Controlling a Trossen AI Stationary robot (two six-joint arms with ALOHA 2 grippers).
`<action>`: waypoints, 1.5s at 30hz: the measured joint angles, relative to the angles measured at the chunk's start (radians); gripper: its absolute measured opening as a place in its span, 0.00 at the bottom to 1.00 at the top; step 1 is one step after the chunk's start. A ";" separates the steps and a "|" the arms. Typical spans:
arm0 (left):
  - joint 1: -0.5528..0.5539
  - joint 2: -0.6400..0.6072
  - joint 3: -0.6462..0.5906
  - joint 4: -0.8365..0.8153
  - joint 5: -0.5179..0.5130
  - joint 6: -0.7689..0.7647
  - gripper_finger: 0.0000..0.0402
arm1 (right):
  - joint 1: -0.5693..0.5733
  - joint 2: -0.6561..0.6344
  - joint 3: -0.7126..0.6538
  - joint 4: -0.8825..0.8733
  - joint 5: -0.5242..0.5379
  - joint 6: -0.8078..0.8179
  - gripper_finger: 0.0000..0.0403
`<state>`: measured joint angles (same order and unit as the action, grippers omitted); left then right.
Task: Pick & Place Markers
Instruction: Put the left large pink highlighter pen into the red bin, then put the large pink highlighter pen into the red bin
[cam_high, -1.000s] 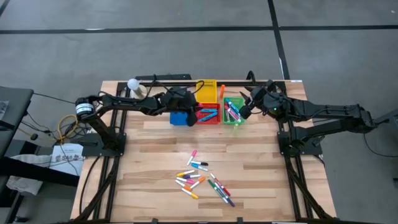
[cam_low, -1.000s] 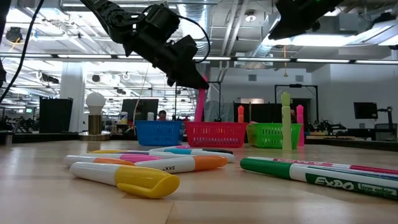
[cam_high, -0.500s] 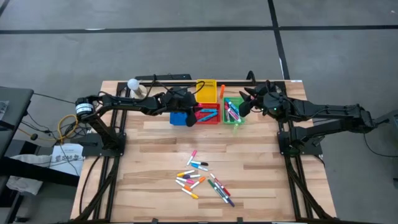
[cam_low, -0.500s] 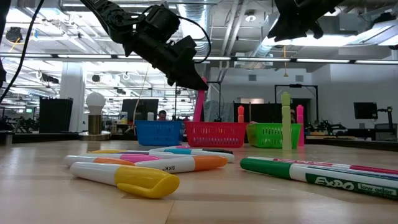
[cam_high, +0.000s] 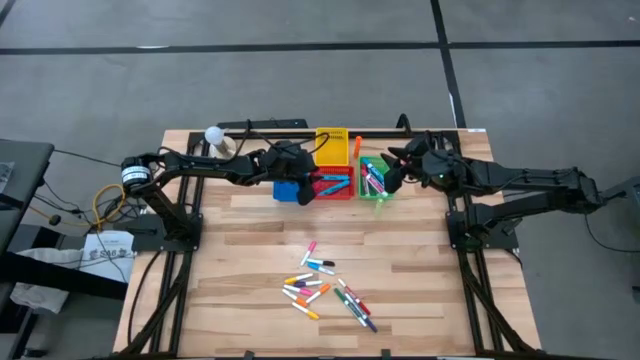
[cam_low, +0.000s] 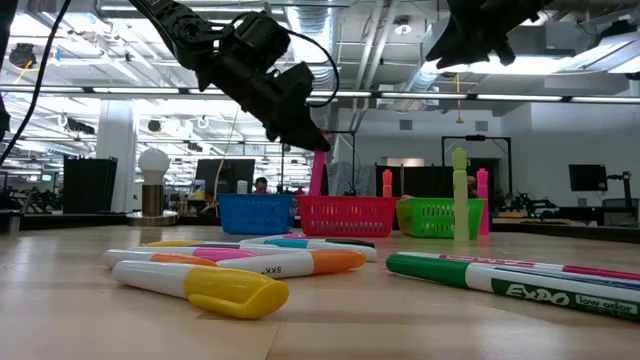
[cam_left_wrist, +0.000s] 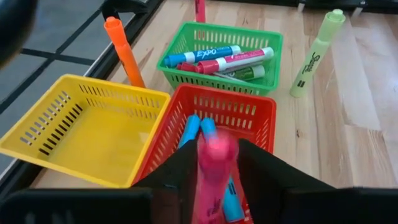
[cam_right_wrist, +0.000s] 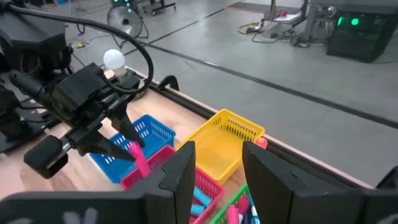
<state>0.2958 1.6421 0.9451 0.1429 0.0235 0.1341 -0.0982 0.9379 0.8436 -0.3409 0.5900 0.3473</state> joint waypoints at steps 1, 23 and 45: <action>0.000 0.000 0.000 -0.001 0.000 0.000 0.30 | 0.000 0.000 0.000 -0.004 0.000 0.003 0.31; -0.053 -0.139 -0.002 -0.010 0.000 -0.044 0.38 | 0.000 0.000 0.000 -0.118 -0.071 0.045 0.31; -0.131 -0.866 -0.124 -0.222 -0.070 -0.256 0.35 | -0.317 0.033 -0.007 -0.599 -0.050 0.613 0.31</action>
<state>0.1646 0.7762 0.8215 -0.0792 -0.0463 -0.1214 -0.4152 0.9705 0.8364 -0.9402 0.5395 0.9605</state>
